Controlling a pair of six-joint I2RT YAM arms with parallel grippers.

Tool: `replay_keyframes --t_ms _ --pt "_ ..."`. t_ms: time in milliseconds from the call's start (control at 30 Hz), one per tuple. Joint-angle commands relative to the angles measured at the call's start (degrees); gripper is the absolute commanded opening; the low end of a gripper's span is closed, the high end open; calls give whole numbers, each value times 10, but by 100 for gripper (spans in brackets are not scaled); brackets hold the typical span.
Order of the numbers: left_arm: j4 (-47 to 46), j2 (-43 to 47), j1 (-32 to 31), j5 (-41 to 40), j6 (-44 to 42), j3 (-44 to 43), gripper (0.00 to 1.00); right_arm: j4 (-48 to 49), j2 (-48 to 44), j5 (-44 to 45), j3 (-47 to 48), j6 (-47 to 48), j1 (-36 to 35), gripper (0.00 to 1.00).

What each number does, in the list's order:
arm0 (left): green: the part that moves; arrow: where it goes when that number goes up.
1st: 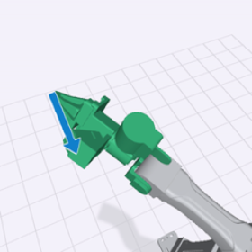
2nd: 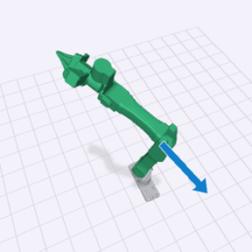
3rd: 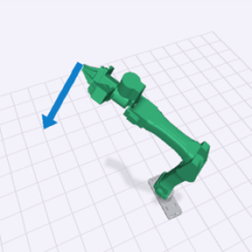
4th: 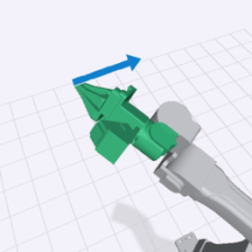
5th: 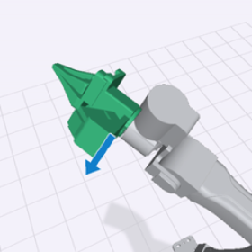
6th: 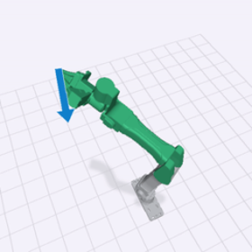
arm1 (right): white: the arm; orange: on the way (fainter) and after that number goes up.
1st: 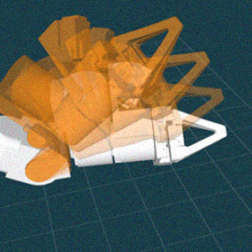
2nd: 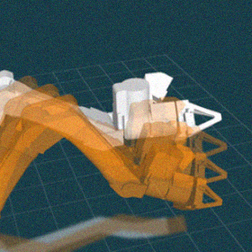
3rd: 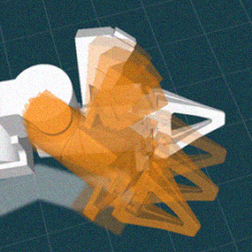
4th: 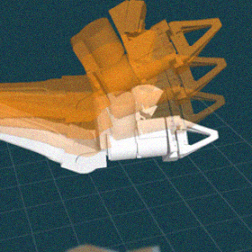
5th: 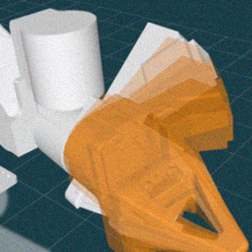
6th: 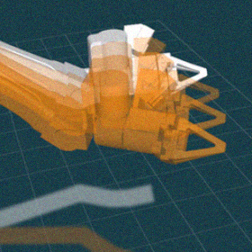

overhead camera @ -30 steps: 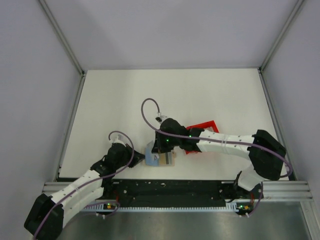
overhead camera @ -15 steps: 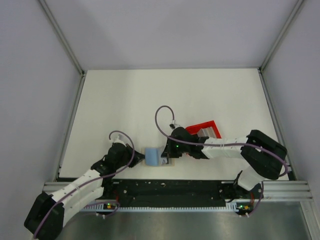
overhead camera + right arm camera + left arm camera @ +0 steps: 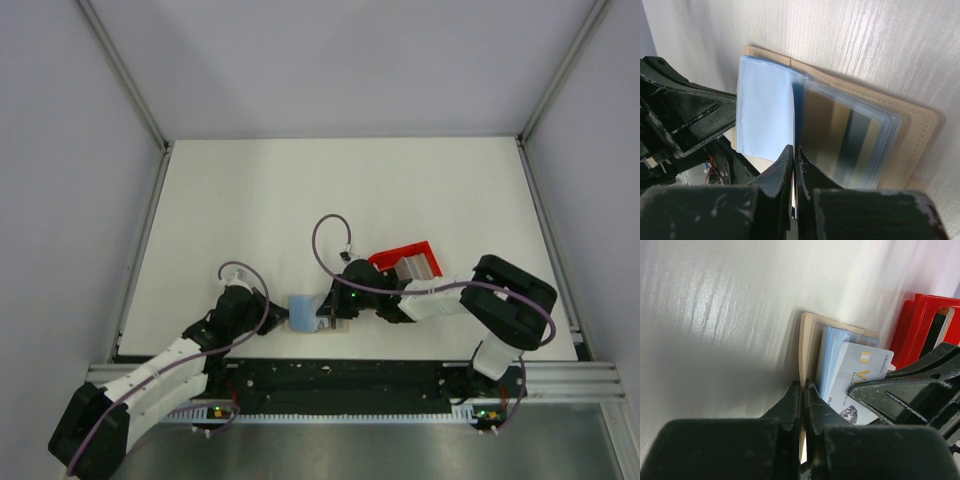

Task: Put the credit cards into the card holder
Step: Insert the credit card into the card holder.

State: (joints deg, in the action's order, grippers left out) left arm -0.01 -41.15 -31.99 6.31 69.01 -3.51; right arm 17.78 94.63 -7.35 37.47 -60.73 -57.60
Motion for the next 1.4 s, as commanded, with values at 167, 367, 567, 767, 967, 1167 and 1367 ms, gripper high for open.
replay_keyframes --t_ms 167,367,567,767,967,1167,1367 --pt "-23 -3 -1 -9 -7 76 0 81 41 -26 -20 -24 7 0" --pt "-20 -3 -1 -8 -11 75 0 107 34 -12 -30 -25 23 0" --pt "-17 -2 -2 -6 -10 75 0 96 20 6 -38 -8 40 0" --pt "-20 -3 -2 -8 -9 75 0 149 58 -38 -37 -33 38 0" --pt "-22 -5 -2 -8 -9 75 0 154 71 -47 -24 -44 26 0" --pt "-23 -5 -1 -9 -9 75 0 33 68 -42 9 -58 14 0" --pt "-24 -5 -2 -9 -8 76 0 -79 56 -18 42 -41 2 11"
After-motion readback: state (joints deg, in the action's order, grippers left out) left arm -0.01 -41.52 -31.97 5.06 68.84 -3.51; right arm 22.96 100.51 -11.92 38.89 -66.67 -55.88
